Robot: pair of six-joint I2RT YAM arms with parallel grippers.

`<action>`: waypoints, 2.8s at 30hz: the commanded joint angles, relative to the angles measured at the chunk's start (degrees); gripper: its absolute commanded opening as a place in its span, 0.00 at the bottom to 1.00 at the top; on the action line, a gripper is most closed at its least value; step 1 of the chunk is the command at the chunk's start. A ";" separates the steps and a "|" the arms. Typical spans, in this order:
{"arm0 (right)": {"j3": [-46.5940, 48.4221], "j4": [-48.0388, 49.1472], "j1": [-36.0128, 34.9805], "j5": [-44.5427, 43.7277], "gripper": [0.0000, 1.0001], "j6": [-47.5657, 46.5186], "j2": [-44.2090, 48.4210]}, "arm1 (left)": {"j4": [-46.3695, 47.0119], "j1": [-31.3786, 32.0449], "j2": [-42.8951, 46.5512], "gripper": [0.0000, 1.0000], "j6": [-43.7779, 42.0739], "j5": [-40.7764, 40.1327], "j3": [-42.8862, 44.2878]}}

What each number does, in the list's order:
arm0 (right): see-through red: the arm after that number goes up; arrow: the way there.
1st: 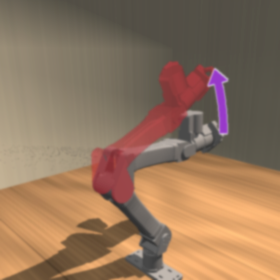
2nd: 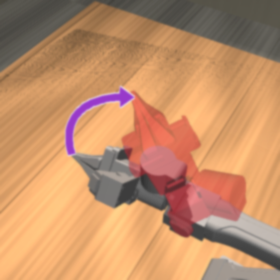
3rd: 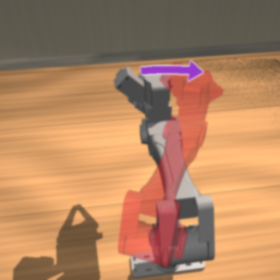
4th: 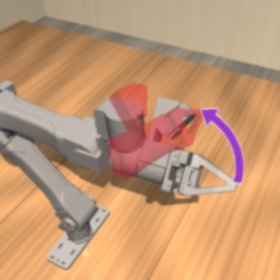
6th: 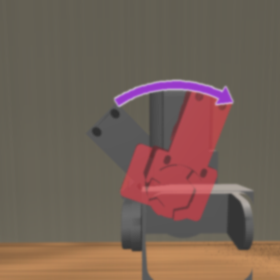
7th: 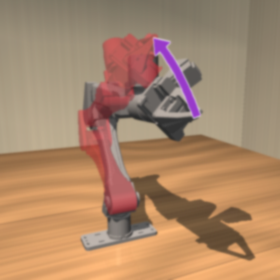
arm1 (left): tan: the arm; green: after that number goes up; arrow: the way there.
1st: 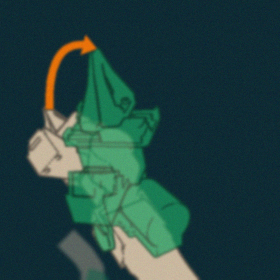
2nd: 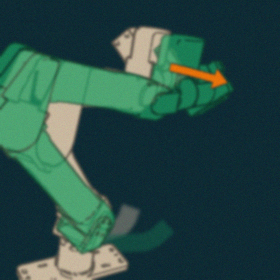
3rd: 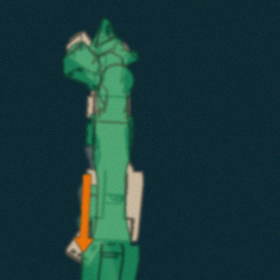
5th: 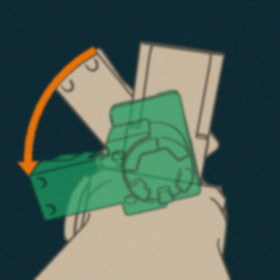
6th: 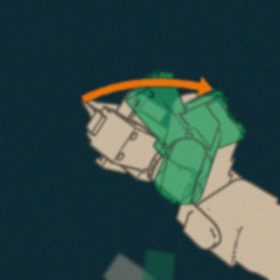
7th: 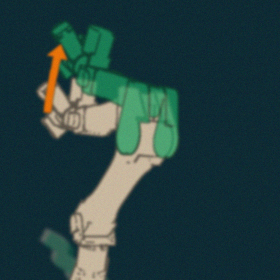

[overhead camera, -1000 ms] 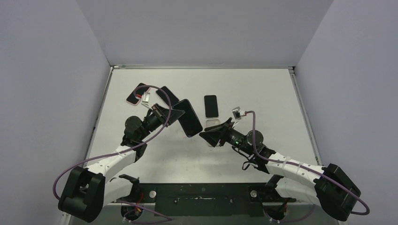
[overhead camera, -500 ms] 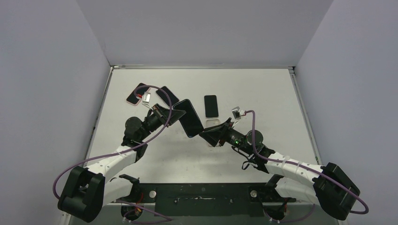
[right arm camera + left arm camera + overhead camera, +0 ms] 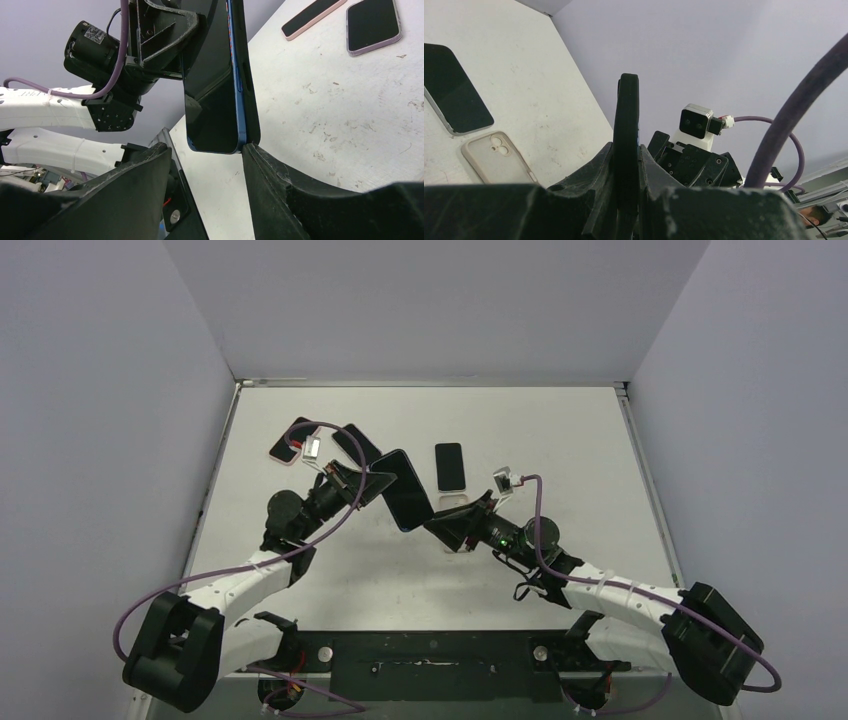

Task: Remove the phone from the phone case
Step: Remove the phone case from the phone.

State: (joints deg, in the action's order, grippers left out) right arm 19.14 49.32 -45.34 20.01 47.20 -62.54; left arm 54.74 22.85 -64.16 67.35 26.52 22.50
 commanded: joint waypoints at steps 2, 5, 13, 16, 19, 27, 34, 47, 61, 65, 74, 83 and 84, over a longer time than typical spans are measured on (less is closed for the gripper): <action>1.35 8.15 -0.10 3.35 0.54 1.05 -1.85 | 10.64 4.48 -1.12 0.00 5.21 1.49 0.67; 1.54 10.22 0.15 4.43 0.53 1.70 -3.00 | 13.25 6.23 -2.63 0.00 6.10 0.76 0.36; 1.21 11.95 1.98 4.67 0.52 2.13 -3.35 | 18.20 8.90 -5.01 0.00 8.70 -0.36 -0.32; 1.36 12.48 2.77 5.29 0.50 2.34 -2.82 | 17.26 9.62 -4.84 0.00 7.54 -0.80 -0.35; 2.21 12.80 2.80 6.60 0.47 2.33 -2.58 | 15.64 10.18 -4.83 0.00 5.65 -1.55 -0.59; 4.19 15.15 2.65 10.01 0.38 4.01 -2.62 | 6.09 13.34 -4.37 0.00 -5.49 -7.31 -0.66; 4.71 18.26 2.69 13.20 0.30 5.32 -5.10 | 5.70 13.80 -5.96 0.00 -7.14 -8.07 -0.09; 2.20 21.50 6.11 14.61 0.00 7.97 -5.84 | 5.75 11.54 -3.44 0.36 -10.33 -7.37 -2.28; -0.28 18.94 9.64 13.74 0.00 11.62 -1.66 | 6.58 5.01 3.86 0.62 -12.24 -1.34 -9.40; 0.00 18.88 9.66 13.46 0.00 12.66 -0.99 | 4.73 5.34 4.62 0.62 -13.89 2.06 -9.44; -0.58 20.22 9.66 12.75 0.00 14.70 -0.83 | 0.57 9.97 4.36 0.62 -17.85 2.12 -8.39; -0.77 20.55 9.66 13.12 0.00 14.94 -0.22 | 1.35 12.03 2.51 0.62 -17.69 1.52 -7.36; -0.77 20.54 9.66 13.12 0.00 14.94 -0.21 | 1.56 12.30 2.13 0.63 -17.77 1.47 -7.18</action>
State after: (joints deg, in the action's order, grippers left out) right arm 17.76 61.76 -35.97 33.87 61.28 -65.12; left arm 54.61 33.95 -60.95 51.13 27.70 12.88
